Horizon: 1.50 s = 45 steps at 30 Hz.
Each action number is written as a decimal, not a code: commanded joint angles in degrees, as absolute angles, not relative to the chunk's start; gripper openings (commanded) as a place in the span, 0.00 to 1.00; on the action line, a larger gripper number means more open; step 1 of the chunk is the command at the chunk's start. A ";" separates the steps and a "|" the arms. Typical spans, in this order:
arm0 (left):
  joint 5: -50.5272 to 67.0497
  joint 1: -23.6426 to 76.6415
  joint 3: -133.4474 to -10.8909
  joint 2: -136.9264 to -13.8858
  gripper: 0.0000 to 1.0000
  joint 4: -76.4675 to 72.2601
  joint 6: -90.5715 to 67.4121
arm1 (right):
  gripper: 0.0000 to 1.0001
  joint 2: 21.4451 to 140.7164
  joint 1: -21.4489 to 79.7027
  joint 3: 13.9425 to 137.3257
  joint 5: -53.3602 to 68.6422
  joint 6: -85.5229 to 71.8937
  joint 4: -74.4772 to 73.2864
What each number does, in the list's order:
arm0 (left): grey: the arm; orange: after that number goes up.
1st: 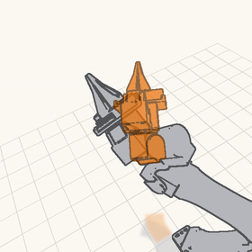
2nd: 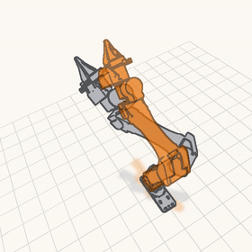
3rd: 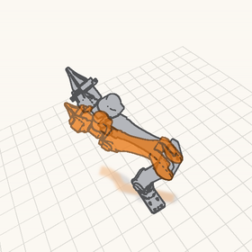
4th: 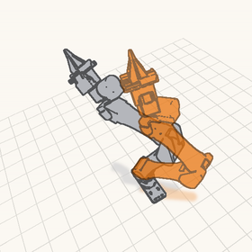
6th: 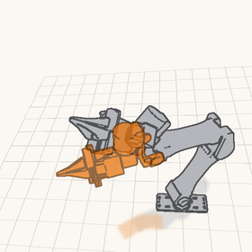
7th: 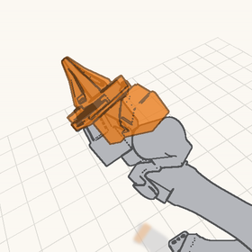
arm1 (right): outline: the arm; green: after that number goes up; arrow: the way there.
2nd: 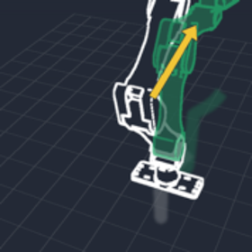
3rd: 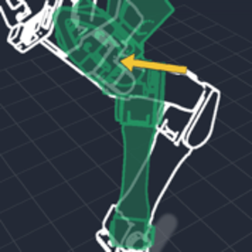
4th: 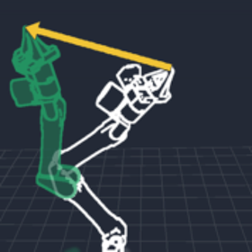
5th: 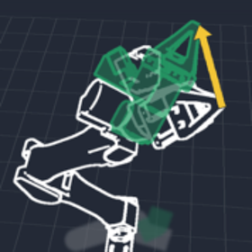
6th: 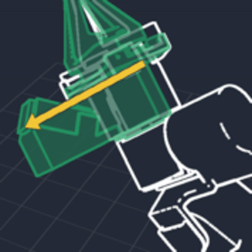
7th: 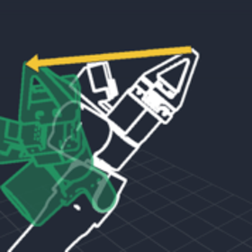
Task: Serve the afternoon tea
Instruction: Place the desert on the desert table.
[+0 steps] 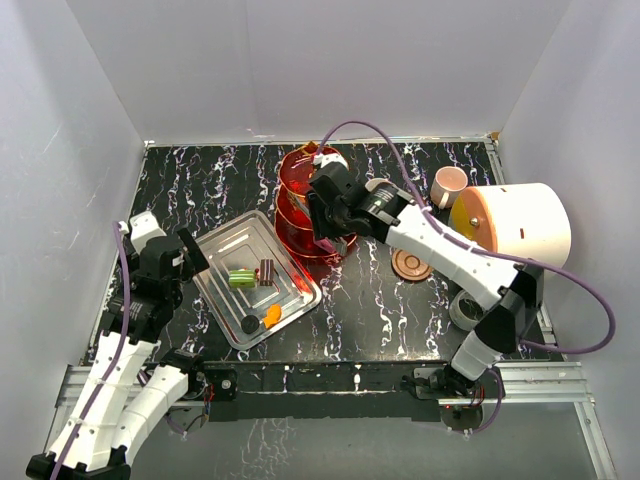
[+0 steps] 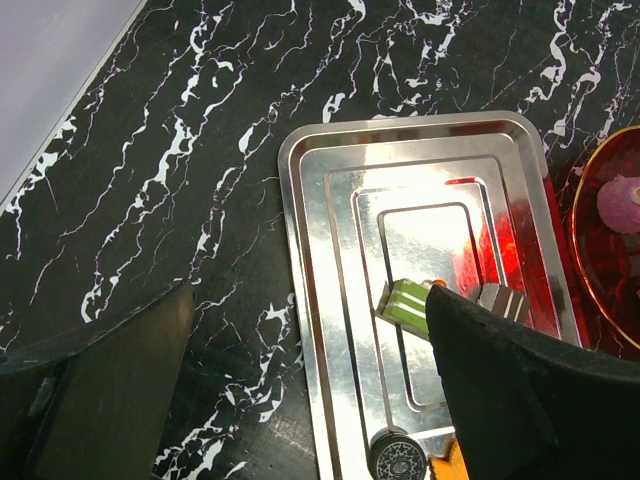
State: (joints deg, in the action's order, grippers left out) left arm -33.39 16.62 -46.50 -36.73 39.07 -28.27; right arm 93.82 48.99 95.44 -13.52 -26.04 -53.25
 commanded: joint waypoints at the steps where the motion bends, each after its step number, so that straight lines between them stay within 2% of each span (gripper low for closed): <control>1: -32.75 16.70 -47.82 -36.96 0.99 38.32 -27.47 | 0.40 87.67 48.86 94.57 -12.32 -28.13 -52.82; 12: -32.43 16.74 -47.82 -37.11 0.99 38.13 -27.25 | 0.37 79.09 48.94 84.50 4.11 -30.58 -47.90; 22: -32.83 16.70 -47.82 -36.50 0.99 38.23 -27.33 | 0.35 75.95 51.06 81.13 9.82 -28.89 -47.54; 29: -32.86 16.71 -47.88 -36.56 0.99 38.22 -27.33 | 0.36 77.30 51.33 81.46 5.06 -28.36 -48.93; 37: -32.96 16.70 -47.82 -36.56 0.99 38.28 -27.38 | 0.35 79.11 52.12 77.60 11.15 -28.80 -46.08; 45: -32.87 16.72 -47.83 -36.80 0.99 38.22 -27.33 | 0.35 85.29 55.90 76.96 5.21 -29.63 -46.28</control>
State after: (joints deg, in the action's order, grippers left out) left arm -32.25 16.62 -46.50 -36.97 38.98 -27.90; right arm 83.66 54.17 75.83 8.45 -29.08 -49.28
